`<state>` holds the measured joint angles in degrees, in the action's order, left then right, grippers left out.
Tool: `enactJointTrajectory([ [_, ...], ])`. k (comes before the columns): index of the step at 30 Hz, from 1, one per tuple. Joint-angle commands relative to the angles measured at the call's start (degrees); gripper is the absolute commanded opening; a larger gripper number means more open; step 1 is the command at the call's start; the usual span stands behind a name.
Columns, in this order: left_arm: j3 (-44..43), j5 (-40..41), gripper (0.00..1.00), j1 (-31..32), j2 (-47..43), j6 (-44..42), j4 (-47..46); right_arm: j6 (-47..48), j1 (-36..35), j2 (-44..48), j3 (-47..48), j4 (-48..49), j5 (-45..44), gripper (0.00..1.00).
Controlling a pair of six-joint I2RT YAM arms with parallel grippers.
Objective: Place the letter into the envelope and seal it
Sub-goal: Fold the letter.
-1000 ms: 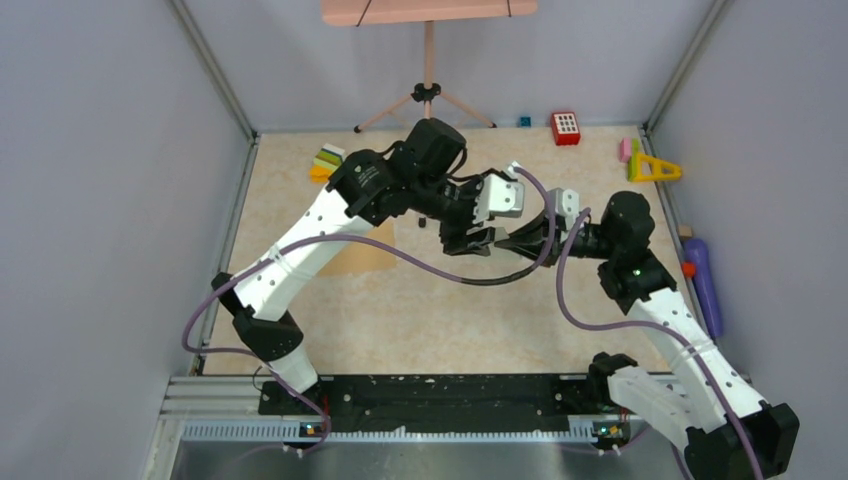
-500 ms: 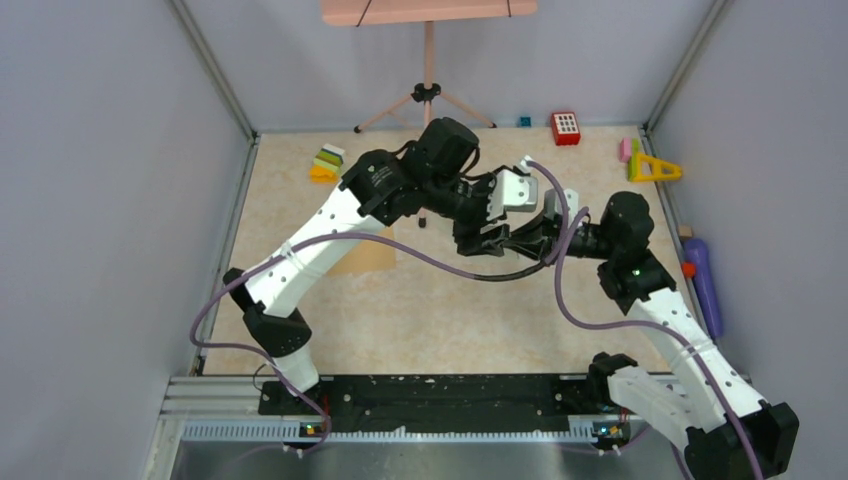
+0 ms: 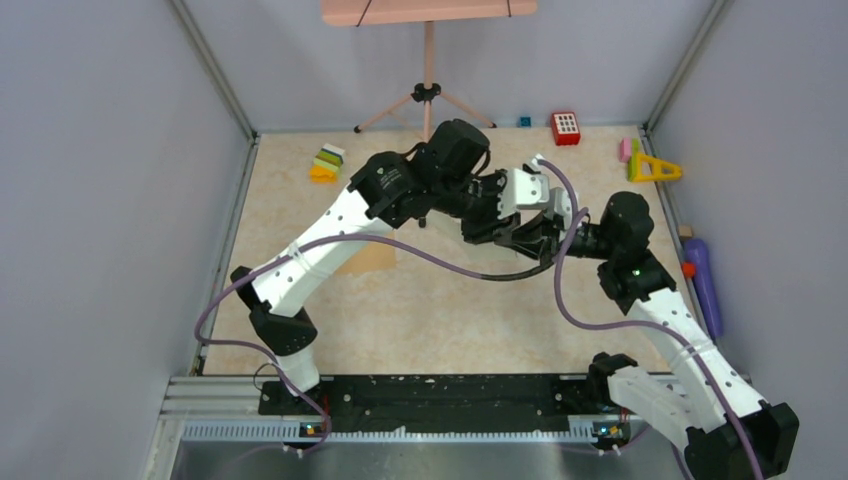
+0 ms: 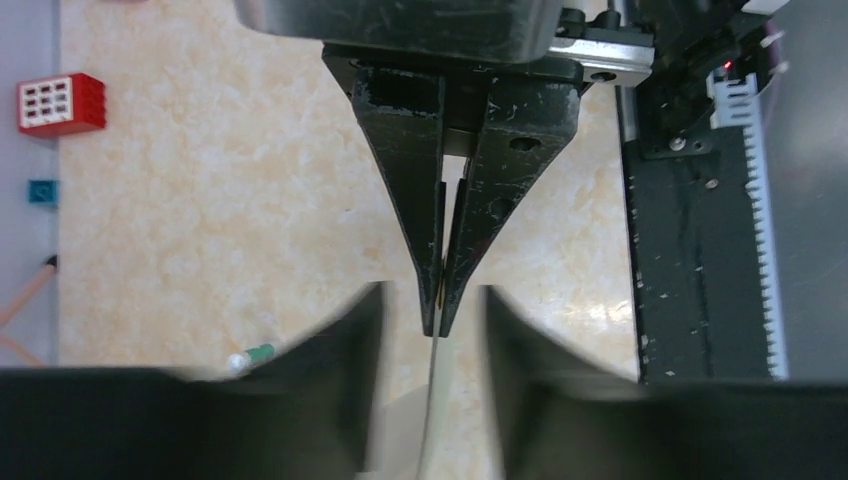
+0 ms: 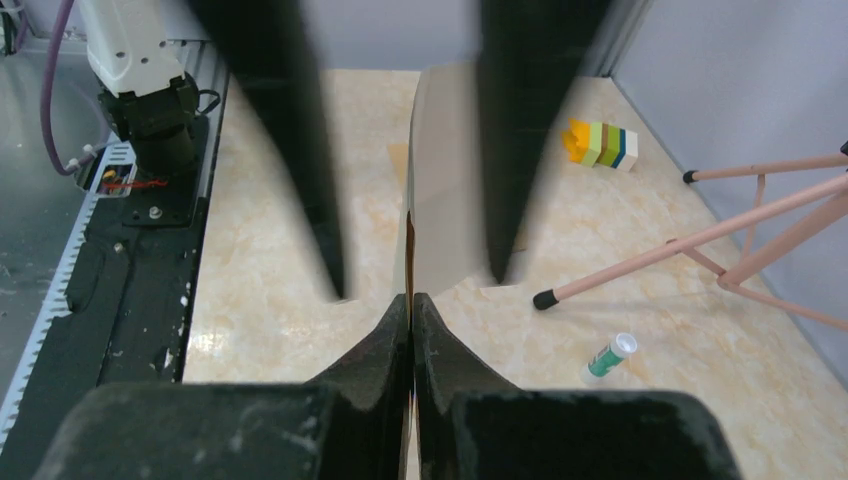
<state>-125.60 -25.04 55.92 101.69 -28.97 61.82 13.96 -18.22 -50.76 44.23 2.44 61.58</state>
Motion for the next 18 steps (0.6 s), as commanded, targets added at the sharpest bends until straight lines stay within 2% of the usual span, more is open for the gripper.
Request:
enactJointTrajectory([
  [1, -1.6, 3.4, 0.65, 0.6, -0.8, 1.0, -1.8, 1.2, -0.2, 0.8, 0.1, 1.5, 0.3, 0.00],
  [3, -0.8, 4.3, 0.86, 0.5, -1.8, 0.2, -0.8, 1.1, 0.0, 1.0, 0.3, 1.4, 0.4, 0.00],
  [5, 1.0, 5.4, 0.93, 0.5, -3.5, -1.3, 0.0, 1.0, 0.2, 1.2, 0.5, 1.2, 0.7, 0.00],
  [13, 11.2, 4.7, 0.98, -3.2, -12.5, -11.1, 2.8, 2.4, 0.9, 1.6, 1.8, -1.7, 4.2, 0.00],
  [18, 15.7, 1.5, 0.96, -8.0, -16.3, -14.8, 4.0, 2.4, 1.6, 1.9, 2.4, -2.3, 5.2, 0.00],
])
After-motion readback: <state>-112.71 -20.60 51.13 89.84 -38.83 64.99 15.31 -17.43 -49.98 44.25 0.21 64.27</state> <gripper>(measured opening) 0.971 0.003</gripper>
